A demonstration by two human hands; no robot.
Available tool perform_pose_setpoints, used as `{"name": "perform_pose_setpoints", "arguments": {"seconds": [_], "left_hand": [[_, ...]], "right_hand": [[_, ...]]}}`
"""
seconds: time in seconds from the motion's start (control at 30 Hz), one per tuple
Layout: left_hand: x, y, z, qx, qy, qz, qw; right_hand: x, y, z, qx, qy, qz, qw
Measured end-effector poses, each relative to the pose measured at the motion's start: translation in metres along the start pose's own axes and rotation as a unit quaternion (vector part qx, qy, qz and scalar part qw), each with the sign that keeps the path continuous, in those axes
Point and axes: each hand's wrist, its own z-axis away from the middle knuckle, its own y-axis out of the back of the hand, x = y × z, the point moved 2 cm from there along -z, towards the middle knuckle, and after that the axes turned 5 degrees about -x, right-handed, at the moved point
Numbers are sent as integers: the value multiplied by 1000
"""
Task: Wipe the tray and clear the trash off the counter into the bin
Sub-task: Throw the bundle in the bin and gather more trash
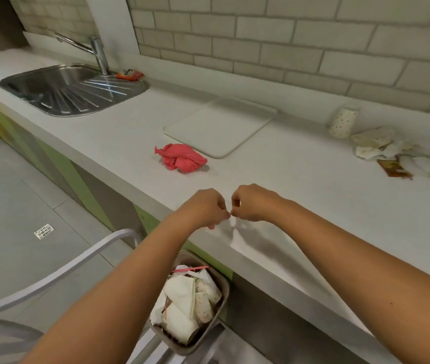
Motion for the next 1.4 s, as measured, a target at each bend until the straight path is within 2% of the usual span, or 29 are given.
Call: {"name": "perform_pose_setpoints", "arguments": {"seconds": [0.13,0.27,0.57,0.8,0.9,1.03,1.27,1.4], "left_hand": [[44,-6,-27,56,-43,-24,997],[91,-20,-56,78,-85,2,993],[195,-61,-127,71,-174,-5,982],[250,-87,-178,65,-195,-41,978],[268,-92,-198,73,-196,-52,976],[290,-97,-222,89,-205,-80,971],[323,-115,-262,119,-237,-127,956],[328,-126,-278,89,-221,-184,954]], "right_hand": [[43,20,3,28,-50,6,998],[95,37,5,47,-97,1,994],[232,55,8,74,-213,-25,974],[332,63,0,116,-289,-46,949],[362,63,-4,171,-287,-59,941],[381,54,-13,186,-275,-9,943],[379,39,-5,256,-178,-11,950],[378,36,7,262,-147,-28,954]]}}
